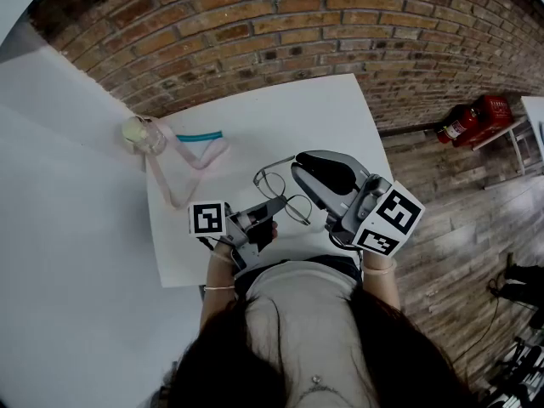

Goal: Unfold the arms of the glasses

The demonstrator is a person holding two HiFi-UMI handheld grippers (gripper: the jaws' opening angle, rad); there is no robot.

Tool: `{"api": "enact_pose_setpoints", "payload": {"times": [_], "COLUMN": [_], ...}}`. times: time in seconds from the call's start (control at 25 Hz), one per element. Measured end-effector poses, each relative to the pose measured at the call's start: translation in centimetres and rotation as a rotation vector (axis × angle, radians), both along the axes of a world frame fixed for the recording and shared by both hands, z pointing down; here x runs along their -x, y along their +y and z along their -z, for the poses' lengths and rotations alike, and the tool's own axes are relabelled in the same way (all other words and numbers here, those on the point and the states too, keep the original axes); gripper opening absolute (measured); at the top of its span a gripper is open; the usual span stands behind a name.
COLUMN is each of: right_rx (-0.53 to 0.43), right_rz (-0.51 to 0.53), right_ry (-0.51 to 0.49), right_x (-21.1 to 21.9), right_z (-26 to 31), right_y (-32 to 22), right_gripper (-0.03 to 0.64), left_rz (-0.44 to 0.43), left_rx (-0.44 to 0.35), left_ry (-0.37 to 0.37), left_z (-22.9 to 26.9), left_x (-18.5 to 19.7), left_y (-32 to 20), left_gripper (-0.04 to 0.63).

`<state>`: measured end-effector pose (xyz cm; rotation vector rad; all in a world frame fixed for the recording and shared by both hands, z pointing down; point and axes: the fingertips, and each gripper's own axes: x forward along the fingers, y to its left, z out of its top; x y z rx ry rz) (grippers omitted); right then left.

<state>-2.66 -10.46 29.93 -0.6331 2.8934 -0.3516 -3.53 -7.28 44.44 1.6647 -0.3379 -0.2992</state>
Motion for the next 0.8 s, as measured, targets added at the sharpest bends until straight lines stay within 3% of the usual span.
{"api": "enact_pose_setpoints", "payload": {"times": [0.8], "right_rx": [0.054], "right_rz": [0.035], "right_ry": [0.072], "right_x": [0.9], "right_z": [-2.2], "right_y": [0.2], "right_gripper": [0.053], "left_rz": [0.031], "left_rx": [-0.019], "left_ry": [-0.004], "left_z": [0.7], "left_x": [0.9], "left_y": [-0.4], "left_gripper": [0.025]}}
